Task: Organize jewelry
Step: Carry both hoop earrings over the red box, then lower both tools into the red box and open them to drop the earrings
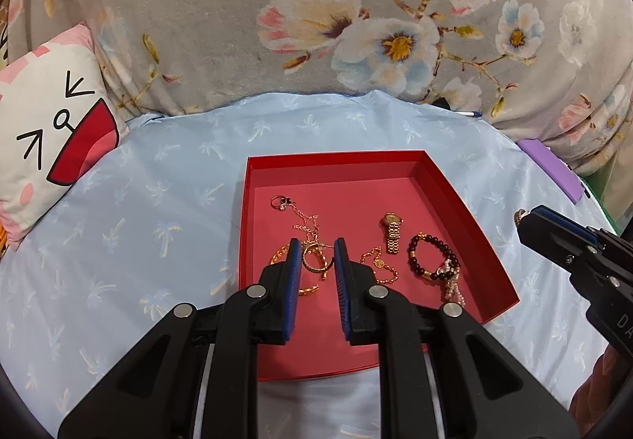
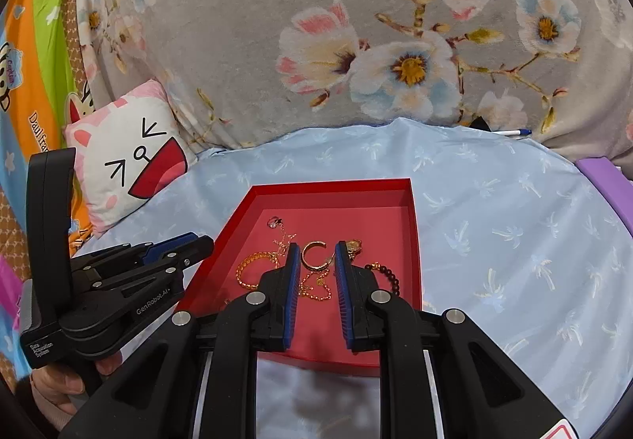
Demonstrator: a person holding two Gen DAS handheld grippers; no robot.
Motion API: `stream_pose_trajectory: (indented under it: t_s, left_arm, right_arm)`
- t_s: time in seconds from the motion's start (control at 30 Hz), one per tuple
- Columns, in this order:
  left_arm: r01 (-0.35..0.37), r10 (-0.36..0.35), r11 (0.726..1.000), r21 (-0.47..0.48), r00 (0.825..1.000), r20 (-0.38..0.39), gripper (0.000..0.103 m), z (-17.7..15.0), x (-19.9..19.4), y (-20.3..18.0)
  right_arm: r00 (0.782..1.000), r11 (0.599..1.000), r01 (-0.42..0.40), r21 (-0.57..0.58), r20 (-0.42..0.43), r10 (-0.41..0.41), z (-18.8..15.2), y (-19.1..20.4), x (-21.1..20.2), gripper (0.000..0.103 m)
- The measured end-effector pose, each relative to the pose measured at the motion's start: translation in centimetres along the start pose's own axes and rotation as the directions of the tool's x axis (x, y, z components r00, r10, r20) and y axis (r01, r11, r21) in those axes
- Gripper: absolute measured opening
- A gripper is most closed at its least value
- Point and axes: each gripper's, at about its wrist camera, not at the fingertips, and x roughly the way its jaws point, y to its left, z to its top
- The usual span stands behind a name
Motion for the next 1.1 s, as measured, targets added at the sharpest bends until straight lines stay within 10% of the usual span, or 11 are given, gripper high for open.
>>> stream_pose_trajectory:
  t_s: [1.1]
  left_arm:
    - [-0.048, 0.047, 0.999, -0.019, 0.999, -0.009, 0.016, 4.0, 6.9, 0.2]
  right_arm:
    - [0.999, 0.996, 0.045, 0.079, -0.032, -0.043, 3.1, -3.5, 8.3, 0.017]
